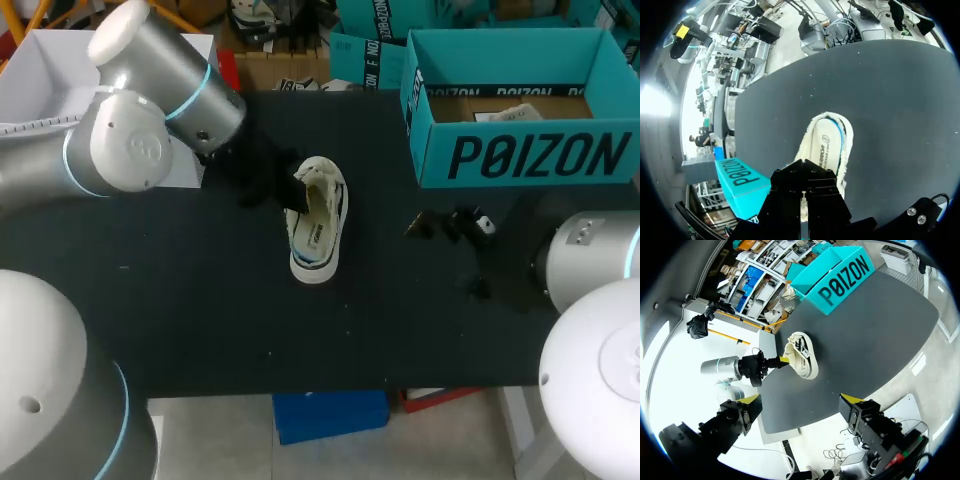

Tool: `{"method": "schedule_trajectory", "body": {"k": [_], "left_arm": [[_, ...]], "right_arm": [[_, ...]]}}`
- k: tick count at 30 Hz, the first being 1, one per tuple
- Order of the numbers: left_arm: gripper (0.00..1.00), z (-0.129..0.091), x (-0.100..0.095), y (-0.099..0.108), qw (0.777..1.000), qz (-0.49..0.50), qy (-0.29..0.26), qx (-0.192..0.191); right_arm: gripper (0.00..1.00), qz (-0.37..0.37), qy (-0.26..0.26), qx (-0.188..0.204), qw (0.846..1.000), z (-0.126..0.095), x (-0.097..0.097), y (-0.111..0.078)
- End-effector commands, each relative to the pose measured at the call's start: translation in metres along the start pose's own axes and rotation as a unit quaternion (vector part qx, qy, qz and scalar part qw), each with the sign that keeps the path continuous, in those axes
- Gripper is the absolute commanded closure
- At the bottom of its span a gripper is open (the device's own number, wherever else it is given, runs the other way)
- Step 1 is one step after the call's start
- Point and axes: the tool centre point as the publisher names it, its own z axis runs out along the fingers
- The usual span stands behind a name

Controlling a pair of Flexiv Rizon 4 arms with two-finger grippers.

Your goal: Take the shoe out of the shoebox, open the shoe tongue, remove and reinsert the insole, then place the shoe into the shoebox

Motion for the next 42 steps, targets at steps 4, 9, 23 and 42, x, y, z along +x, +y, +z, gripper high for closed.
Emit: {"method": "schedule_trajectory", "body": {"k": [4,9,23,42], "left_arm": [[1.00,-0.002,0.010,-0.013,0.997,-0.007,0.066,0.026],[1.00,0.003,0.019,-0.027,0.996,-0.018,0.081,0.041],[1.00,0.015,0.036,-0.036,0.993,-0.015,0.110,0.051],[1.00,0.049,0.042,-0.026,0.989,-0.003,0.129,0.067]], "right_arm": [[0.00,0.046,0.006,-0.030,0.998,-0.024,-0.010,-0.008],[0.00,0.046,0.006,-0.030,0.998,-0.024,-0.010,-0.008],[0.00,0.046,0.006,-0.030,0.998,-0.024,-0.010,-0.008],[0.00,0.046,0.006,-0.030,0.998,-0.024,-0.010,-0.008]]}}
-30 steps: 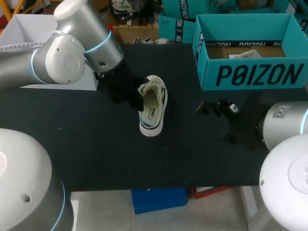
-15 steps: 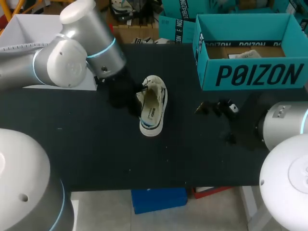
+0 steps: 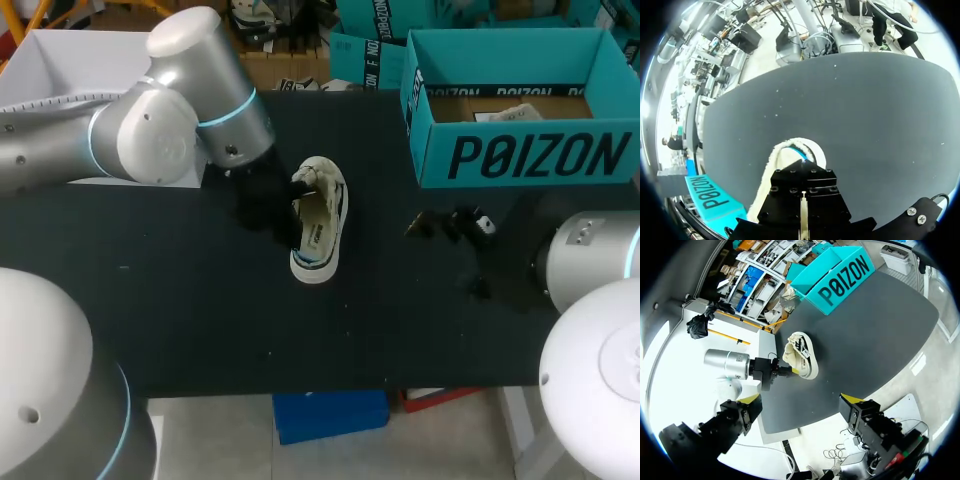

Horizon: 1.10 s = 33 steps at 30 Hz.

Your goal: Take the shoe out of the shoebox, open the shoe tongue, remove and reinsert the insole, then place the shoe into the shoebox

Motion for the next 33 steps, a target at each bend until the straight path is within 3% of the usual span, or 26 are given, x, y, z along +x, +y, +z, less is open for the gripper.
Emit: {"method": "schedule_trajectory", "body": {"k": [1,17,33], "left_arm": [[1.00,0.010,-0.003,0.007,1.000,0.002,0.004,0.005],[1.00,0.019,-0.008,0.014,0.999,0.010,0.026,0.018],[1.00,0.042,-0.009,0.021,0.996,0.029,0.073,0.040]], "right_arm": [[0.00,0.047,0.006,-0.030,0.998,-0.024,-0.010,-0.008],[0.00,0.047,0.006,-0.030,0.998,-0.024,-0.010,-0.008],[0.00,0.047,0.006,-0.030,0.998,-0.024,-0.010,-0.008]]}}
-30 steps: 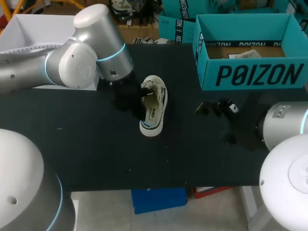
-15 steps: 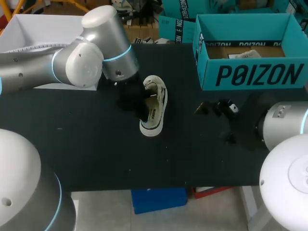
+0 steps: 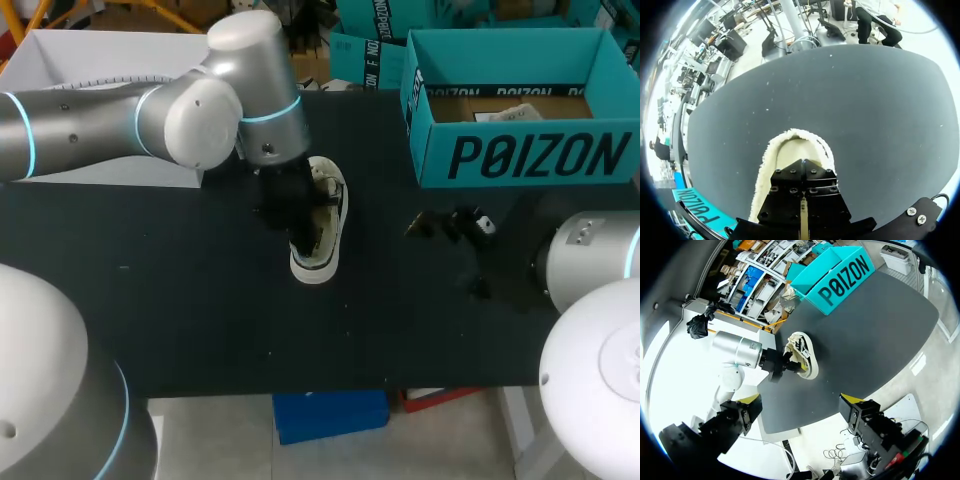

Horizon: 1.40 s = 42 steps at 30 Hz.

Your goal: Take the shoe out of the shoebox, open the shoe tongue, remove and reinsert the insole, then place the shoe into the shoebox

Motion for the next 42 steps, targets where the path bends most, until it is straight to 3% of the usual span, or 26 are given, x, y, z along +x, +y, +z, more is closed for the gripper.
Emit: {"method": "schedule_trajectory", "body": {"k": [1,12,19,26,27,28,42], "left_arm": [[1.00,0.011,-0.003,0.007,1.000,0.000,0.006,0.004],[1.00,0.007,-0.004,0.005,1.000,-0.001,-0.002,-0.001],[0.99,-0.022,-0.008,0.002,1.000,-0.002,-0.020,-0.023],[0.58,-0.054,-0.006,0.001,0.998,-0.008,-0.030,-0.049],[0.42,-0.058,-0.006,0.000,0.998,-0.010,-0.032,-0.052],[0.00,-0.062,-0.006,-0.001,0.998,-0.012,-0.033,-0.054],[0.00,-0.100,0.015,-0.013,0.990,-0.069,-0.064,-0.101]], "right_arm": [[0.00,0.047,0.006,-0.030,0.998,-0.024,-0.010,-0.008],[0.00,0.047,0.006,-0.030,0.998,-0.024,-0.010,-0.008],[0.00,0.047,0.006,-0.030,0.998,-0.024,-0.010,-0.008],[0.00,0.047,0.006,-0.030,0.998,-0.024,-0.010,-0.008],[0.00,0.047,0.006,-0.030,0.998,-0.024,-0.010,-0.008],[0.00,0.047,0.006,-0.030,0.998,-0.024,-0.010,-0.008],[0.00,0.047,0.006,-0.030,0.998,-0.024,-0.010,-0.008]]}}
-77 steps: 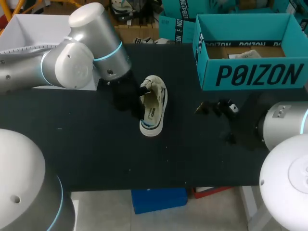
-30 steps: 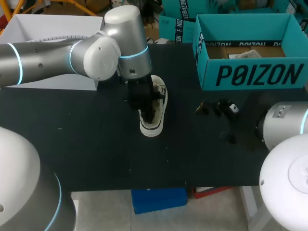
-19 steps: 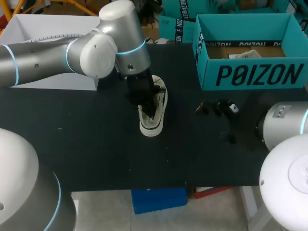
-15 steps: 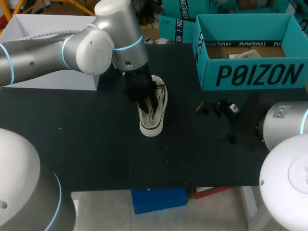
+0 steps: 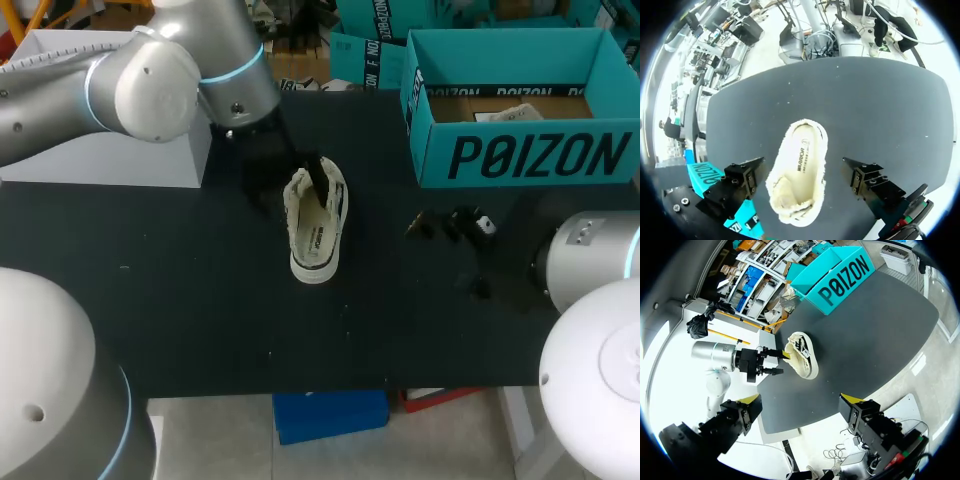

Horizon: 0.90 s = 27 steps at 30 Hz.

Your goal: Take the shoe out of the shoebox, open the shoe tongue, remove and reinsert the insole, then place the shoe into the shoebox

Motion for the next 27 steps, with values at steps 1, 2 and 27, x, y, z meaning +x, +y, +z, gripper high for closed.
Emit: {"method": "schedule_trajectory", "body": {"k": [1,2,27], "left_arm": [[0.00,-0.013,0.015,-0.010,0.999,-0.019,-0.015,-0.032],[0.00,-0.016,0.018,-0.011,0.999,-0.027,-0.016,-0.035],[0.00,-0.054,0.058,0.000,0.982,-0.143,-0.104,-0.065]], "right_arm": [[0.00,0.047,0.006,-0.030,0.998,-0.024,-0.010,-0.008],[0.00,0.047,0.006,-0.030,0.998,-0.024,-0.010,-0.008],[0.00,0.047,0.006,-0.030,0.998,-0.024,-0.010,-0.008]]}}
